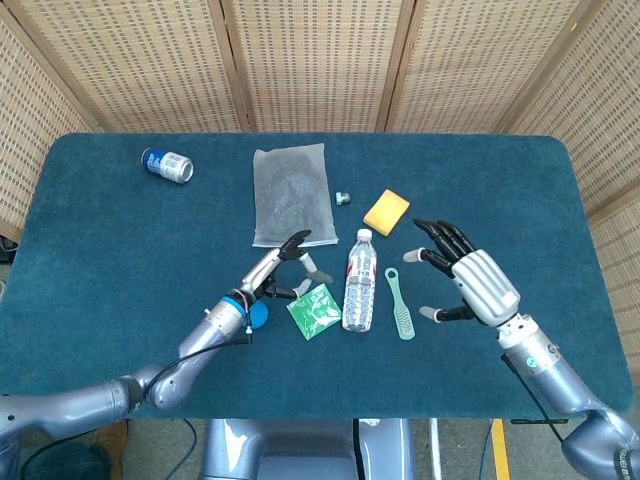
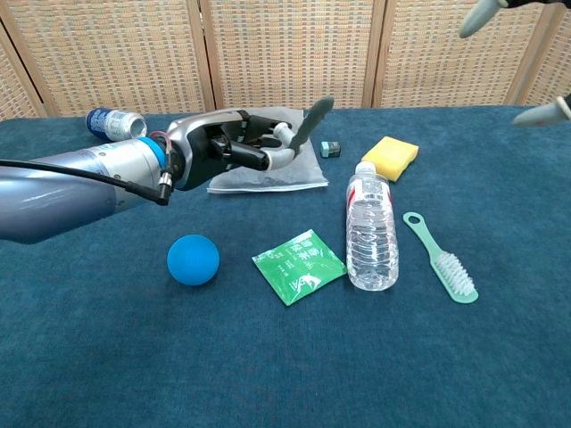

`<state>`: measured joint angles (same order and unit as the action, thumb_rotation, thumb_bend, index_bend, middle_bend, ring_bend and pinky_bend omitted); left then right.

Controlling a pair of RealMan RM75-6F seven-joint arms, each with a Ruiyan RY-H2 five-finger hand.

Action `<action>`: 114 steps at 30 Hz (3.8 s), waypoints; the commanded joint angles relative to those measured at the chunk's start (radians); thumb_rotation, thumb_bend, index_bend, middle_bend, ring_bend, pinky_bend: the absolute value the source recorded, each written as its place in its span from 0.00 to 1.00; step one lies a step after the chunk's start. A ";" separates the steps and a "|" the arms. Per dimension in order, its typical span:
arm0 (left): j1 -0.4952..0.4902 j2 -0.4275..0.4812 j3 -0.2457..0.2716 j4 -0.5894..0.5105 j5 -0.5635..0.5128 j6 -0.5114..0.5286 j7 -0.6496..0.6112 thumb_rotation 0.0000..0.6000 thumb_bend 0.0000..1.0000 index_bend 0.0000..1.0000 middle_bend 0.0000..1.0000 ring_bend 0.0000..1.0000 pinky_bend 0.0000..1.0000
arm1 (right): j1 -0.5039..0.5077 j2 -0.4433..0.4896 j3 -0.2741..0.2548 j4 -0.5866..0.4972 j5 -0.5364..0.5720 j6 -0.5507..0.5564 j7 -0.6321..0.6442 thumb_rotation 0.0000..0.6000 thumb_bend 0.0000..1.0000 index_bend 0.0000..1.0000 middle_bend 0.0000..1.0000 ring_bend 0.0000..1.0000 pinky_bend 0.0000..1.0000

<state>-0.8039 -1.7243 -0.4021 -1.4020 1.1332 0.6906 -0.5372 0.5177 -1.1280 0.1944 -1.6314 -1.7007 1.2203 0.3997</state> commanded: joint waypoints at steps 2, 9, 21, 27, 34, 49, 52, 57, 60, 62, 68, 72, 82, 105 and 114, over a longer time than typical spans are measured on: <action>-0.033 -0.013 -0.009 -0.014 -0.022 -0.028 0.012 1.00 0.48 0.74 0.00 0.00 0.00 | 0.058 -0.049 0.024 0.018 0.003 -0.034 -0.043 1.00 0.23 0.38 0.05 0.00 0.00; -0.067 -0.021 -0.020 -0.040 -0.069 -0.025 0.054 1.00 0.48 0.74 0.00 0.00 0.00 | 0.125 -0.109 0.025 0.042 0.011 -0.082 -0.147 1.00 0.25 0.43 0.08 0.00 0.00; -0.090 -0.020 -0.014 -0.084 -0.134 0.003 0.124 1.00 0.48 0.74 0.00 0.00 0.00 | 0.168 -0.149 0.030 0.034 0.070 -0.097 -0.213 1.00 0.34 0.49 0.10 0.00 0.00; -0.102 -0.023 -0.020 -0.082 -0.163 0.007 0.139 1.00 0.48 0.74 0.00 0.00 0.00 | 0.178 -0.133 0.025 0.007 0.098 -0.114 -0.217 1.00 0.36 0.50 0.09 0.00 0.00; -0.112 -0.034 -0.015 -0.071 -0.176 0.010 0.152 1.00 0.48 0.74 0.00 0.00 0.00 | 0.188 -0.123 0.018 -0.015 0.115 -0.125 -0.235 1.00 0.38 0.51 0.09 0.00 0.00; -0.123 -0.038 -0.025 -0.067 -0.185 0.011 0.151 1.00 0.48 0.74 0.00 0.00 0.00 | 0.207 -0.121 0.012 -0.051 0.147 -0.141 -0.281 1.00 0.40 0.53 0.09 0.00 0.00; -0.123 -0.039 -0.024 -0.067 -0.187 0.014 0.153 1.00 0.48 0.74 0.00 0.00 0.00 | 0.209 -0.121 0.012 -0.053 0.149 -0.139 -0.291 1.00 0.40 0.53 0.09 0.00 0.00; -0.123 -0.040 -0.021 -0.067 -0.189 0.010 0.150 1.00 0.48 0.74 0.00 0.00 0.00 | 0.212 -0.123 0.008 -0.050 0.151 -0.138 -0.313 1.00 0.41 0.53 0.09 0.00 0.00; -0.122 -0.041 -0.021 -0.066 -0.189 0.010 0.148 1.00 0.48 0.74 0.00 0.00 0.00 | 0.212 -0.126 0.005 -0.049 0.151 -0.135 -0.315 1.00 0.43 0.54 0.09 0.00 0.00; -0.121 -0.041 -0.021 -0.066 -0.189 0.009 0.146 1.00 0.48 0.74 0.00 0.00 0.00 | 0.212 -0.127 0.004 -0.047 0.150 -0.133 -0.318 1.00 0.43 0.54 0.09 0.00 0.00; -0.122 -0.044 -0.022 -0.064 -0.189 0.007 0.141 1.00 0.48 0.74 0.00 0.00 0.00 | 0.214 -0.125 -0.001 -0.049 0.148 -0.131 -0.313 1.00 0.48 0.56 0.10 0.00 0.00; -0.123 -0.046 -0.021 -0.064 -0.189 0.005 0.140 1.00 0.48 0.74 0.00 0.00 0.00 | 0.215 -0.126 -0.005 -0.048 0.150 -0.132 -0.315 1.00 0.50 0.57 0.10 0.00 0.00; -0.121 -0.045 -0.019 -0.070 -0.183 0.006 0.138 1.00 0.48 0.74 0.00 0.00 0.00 | 0.217 -0.132 -0.011 -0.039 0.135 -0.117 -0.351 1.00 0.61 0.69 0.13 0.00 0.00; -0.097 -0.020 -0.009 -0.027 -0.191 0.007 0.130 1.00 0.48 0.74 0.00 0.00 0.00 | 0.206 -0.125 -0.031 -0.001 0.066 -0.053 -0.435 1.00 0.72 0.85 0.16 0.00 0.00; -0.019 0.056 0.011 0.040 -0.164 -0.005 0.058 1.00 0.48 0.74 0.00 0.00 0.00 | 0.183 -0.109 -0.045 0.031 0.056 -0.024 -0.429 1.00 0.71 0.85 0.16 0.00 0.00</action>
<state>-0.8398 -1.6866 -0.3952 -1.3756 0.9587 0.6870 -0.4621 0.7038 -1.2386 0.1518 -1.6039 -1.6437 1.1933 -0.0306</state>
